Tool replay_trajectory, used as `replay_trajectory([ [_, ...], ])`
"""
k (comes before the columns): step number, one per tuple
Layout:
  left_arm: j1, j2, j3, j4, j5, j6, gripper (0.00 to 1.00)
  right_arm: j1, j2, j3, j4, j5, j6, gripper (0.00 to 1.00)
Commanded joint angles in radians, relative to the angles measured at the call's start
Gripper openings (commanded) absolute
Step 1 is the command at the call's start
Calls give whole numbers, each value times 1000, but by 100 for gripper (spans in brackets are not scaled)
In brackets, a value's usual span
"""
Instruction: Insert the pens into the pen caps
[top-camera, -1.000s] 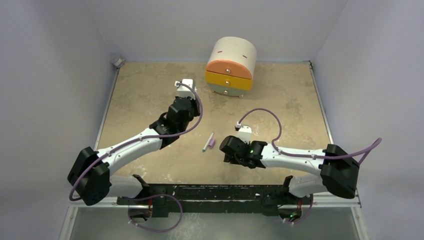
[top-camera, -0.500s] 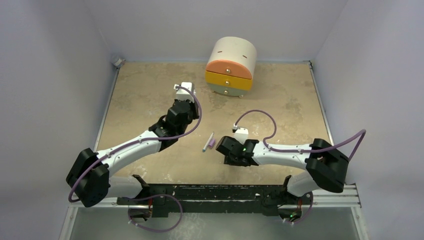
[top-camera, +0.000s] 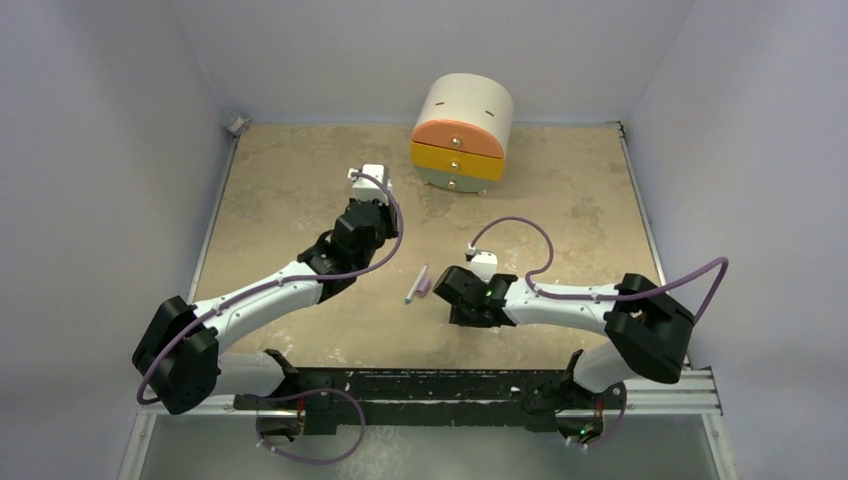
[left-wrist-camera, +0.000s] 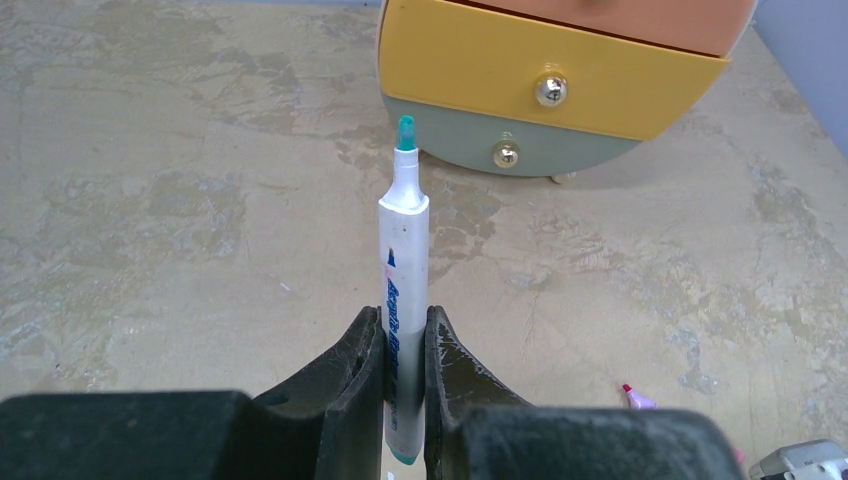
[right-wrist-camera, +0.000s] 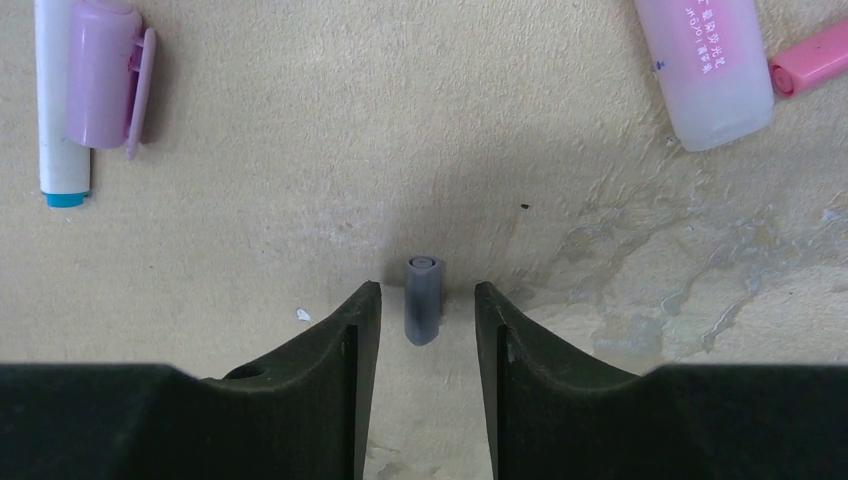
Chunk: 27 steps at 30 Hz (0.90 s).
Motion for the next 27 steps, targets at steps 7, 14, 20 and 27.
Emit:
replay_trajectory([
  [7,-2,-33,-15,33,0,-10,0,1,60,52,-25,30,-9,33],
  [14,-2,-52,-27,23,-4,-15,0,1,87,74,-30,34,-23,22],
  [20,-1,-55,-27,25,-1,-18,0,2,48,66,-39,18,-15,19],
  [27,-2,-49,-24,27,7,-20,0,5,57,71,-36,49,-27,38],
])
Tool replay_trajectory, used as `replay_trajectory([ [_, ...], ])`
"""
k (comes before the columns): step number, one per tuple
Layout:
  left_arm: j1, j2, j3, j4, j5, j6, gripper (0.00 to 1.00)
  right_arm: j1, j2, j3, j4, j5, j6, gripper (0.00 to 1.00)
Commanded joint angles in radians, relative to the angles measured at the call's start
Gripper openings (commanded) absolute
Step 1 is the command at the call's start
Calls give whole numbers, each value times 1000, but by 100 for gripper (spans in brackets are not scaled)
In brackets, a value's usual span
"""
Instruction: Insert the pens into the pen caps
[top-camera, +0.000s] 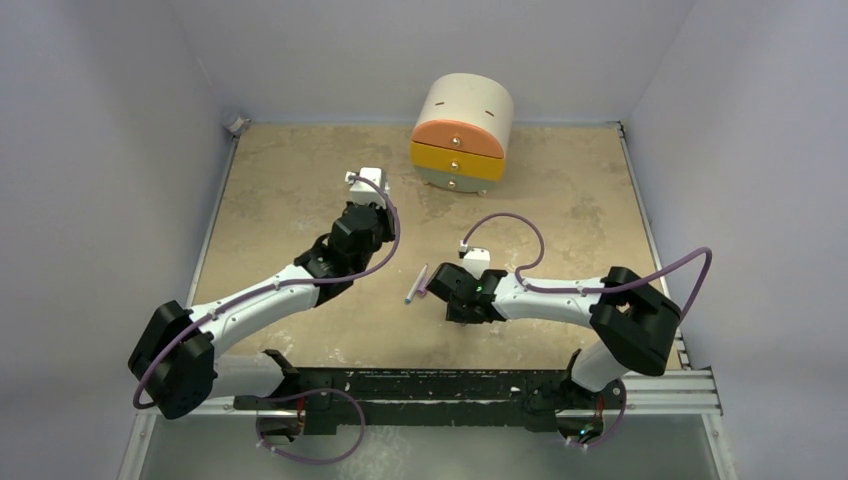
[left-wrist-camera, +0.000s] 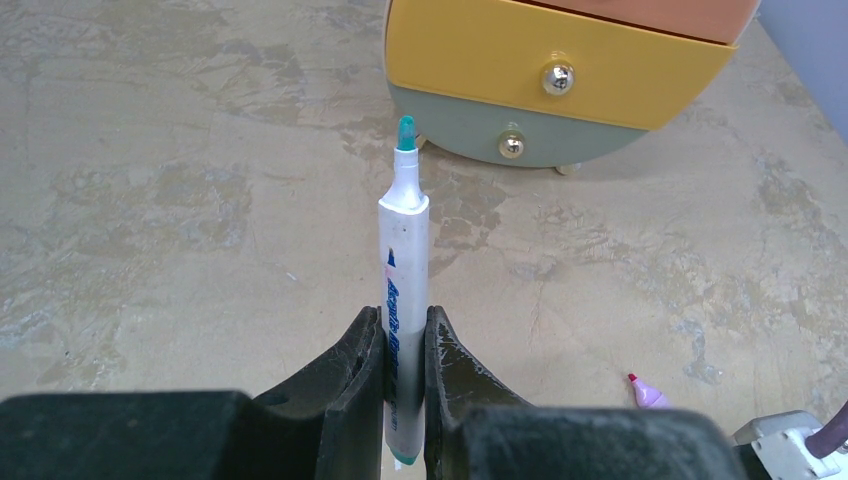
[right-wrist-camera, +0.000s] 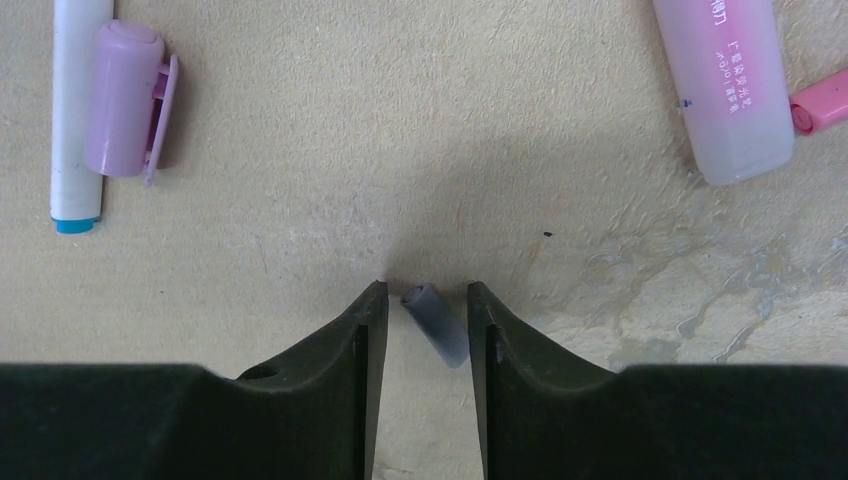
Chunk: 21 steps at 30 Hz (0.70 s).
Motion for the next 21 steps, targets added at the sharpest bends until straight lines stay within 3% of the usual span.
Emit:
replay_trajectory([
  [1,-1,-21,3,35,6,-19,0,7,-13,14,-29,32,-1,39],
  [13,-2,-19,4,35,10,-29,0,44,-36,-14,-37,37,16,39],
  [21,-2,-19,14,37,20,-31,0,45,-30,-34,-39,32,31,28],
])
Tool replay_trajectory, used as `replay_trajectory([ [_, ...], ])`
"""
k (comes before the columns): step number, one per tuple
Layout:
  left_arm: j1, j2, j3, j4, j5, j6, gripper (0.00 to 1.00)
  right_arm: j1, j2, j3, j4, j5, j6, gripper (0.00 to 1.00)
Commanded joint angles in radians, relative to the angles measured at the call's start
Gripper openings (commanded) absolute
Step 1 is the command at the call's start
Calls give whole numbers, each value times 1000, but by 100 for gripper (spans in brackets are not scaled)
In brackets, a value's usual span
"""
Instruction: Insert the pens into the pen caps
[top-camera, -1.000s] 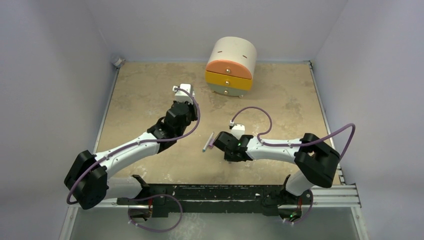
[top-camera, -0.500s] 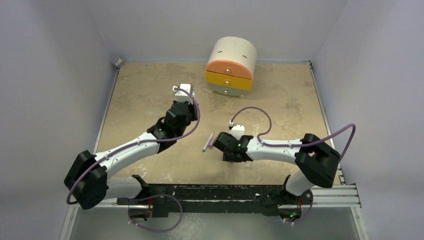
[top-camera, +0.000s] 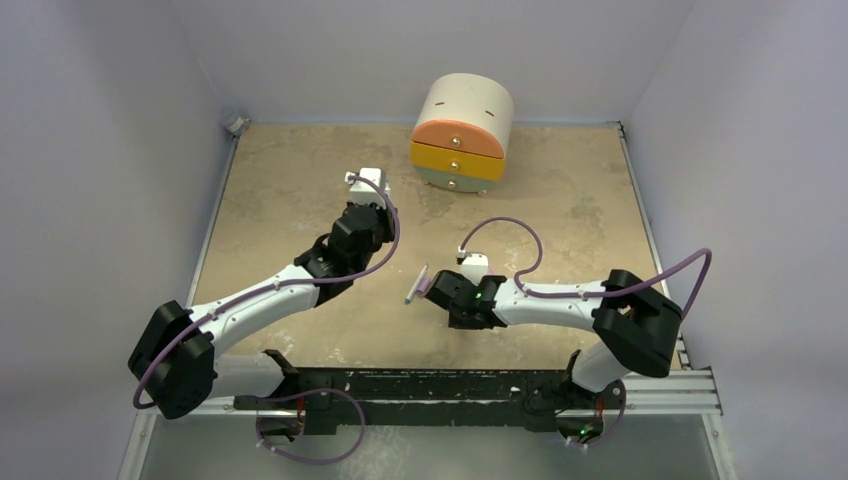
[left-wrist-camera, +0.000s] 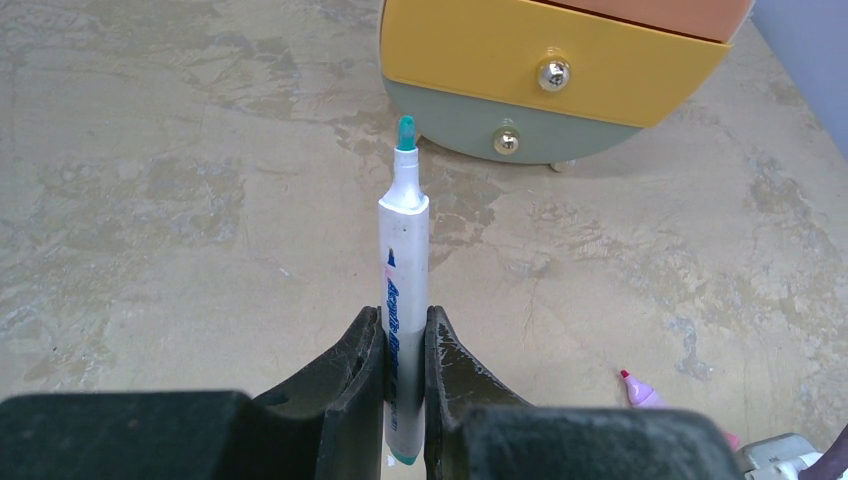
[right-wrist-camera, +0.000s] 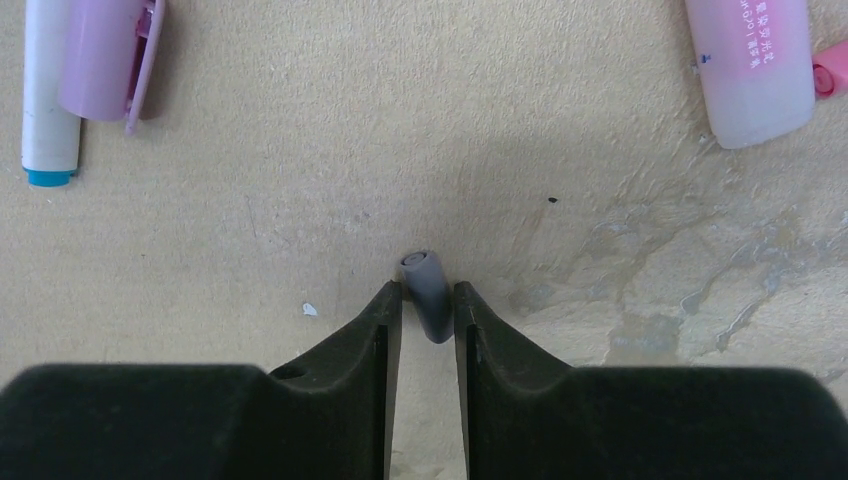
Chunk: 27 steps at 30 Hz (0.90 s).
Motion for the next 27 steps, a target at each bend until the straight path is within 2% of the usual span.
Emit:
replay_trajectory([
  [1,-1,-19,14,45,13,-16,0,4,-12,-17,-30,26,26,28],
  [8,-2,-29,15,34,15,-15,0,4,33,-6,-28,6,20,29],
  [16,-2,-38,15,24,16,-17,0,4,28,3,-19,16,6,0],
  [20,-1,-52,15,13,28,-7,0,-9,-44,18,39,48,-64,0],
  [23,-2,-80,13,5,92,7,0,-95,-137,49,123,47,-192,0],
  [27,-2,-86,14,50,349,21,0,-309,-310,60,374,-88,-429,0],
])
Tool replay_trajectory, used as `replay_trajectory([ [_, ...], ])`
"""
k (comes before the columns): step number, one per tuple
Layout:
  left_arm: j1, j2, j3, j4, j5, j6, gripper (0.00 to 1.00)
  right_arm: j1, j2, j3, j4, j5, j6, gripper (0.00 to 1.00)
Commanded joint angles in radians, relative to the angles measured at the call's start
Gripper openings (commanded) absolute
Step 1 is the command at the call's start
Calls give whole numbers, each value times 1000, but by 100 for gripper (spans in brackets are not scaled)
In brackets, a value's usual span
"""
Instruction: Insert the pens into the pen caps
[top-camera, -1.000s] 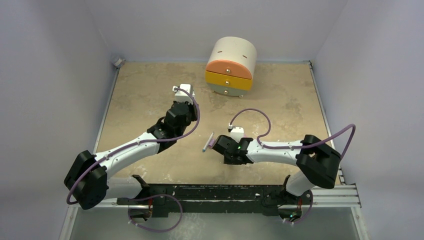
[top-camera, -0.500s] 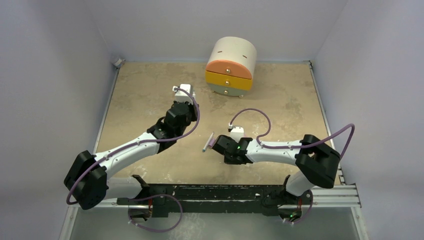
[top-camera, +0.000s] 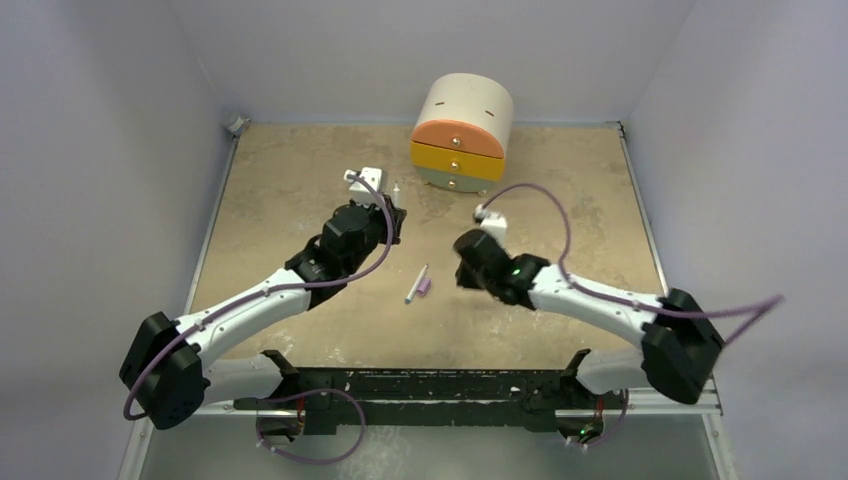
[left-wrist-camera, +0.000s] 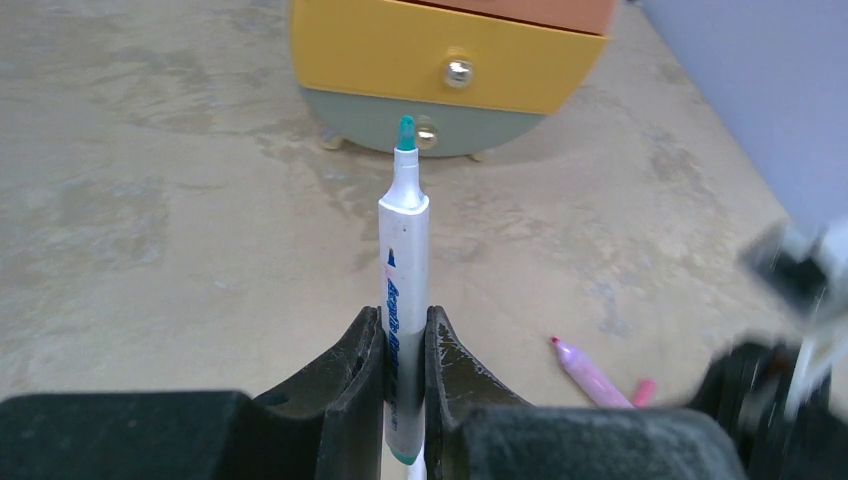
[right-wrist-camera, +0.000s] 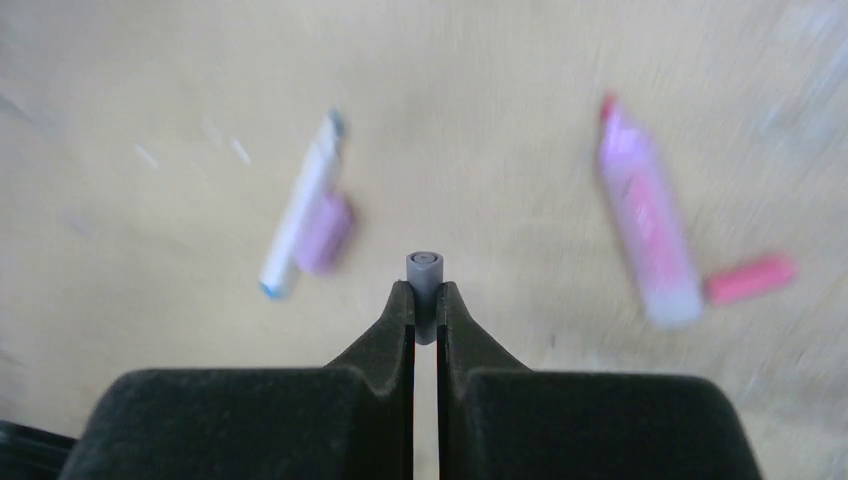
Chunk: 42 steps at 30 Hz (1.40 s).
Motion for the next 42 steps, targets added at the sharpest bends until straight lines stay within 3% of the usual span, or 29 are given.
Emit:
replay_trajectory([
  [1,-2,-30,17,76,301,24,0,-223,-203,53,328,-112,-287,0],
  [9,-2,19,0,218,726,24,0,-345,-306,128,637,-345,-485,0],
  [17,-2,63,-15,428,914,-90,0,-370,-414,-9,1005,-601,-421,0],
  [25,-3,87,-22,582,945,-188,0,-374,-424,-83,1134,-763,-397,0],
  [42,-2,77,-29,612,900,-196,0,-376,-465,-90,1098,-739,-432,0],
])
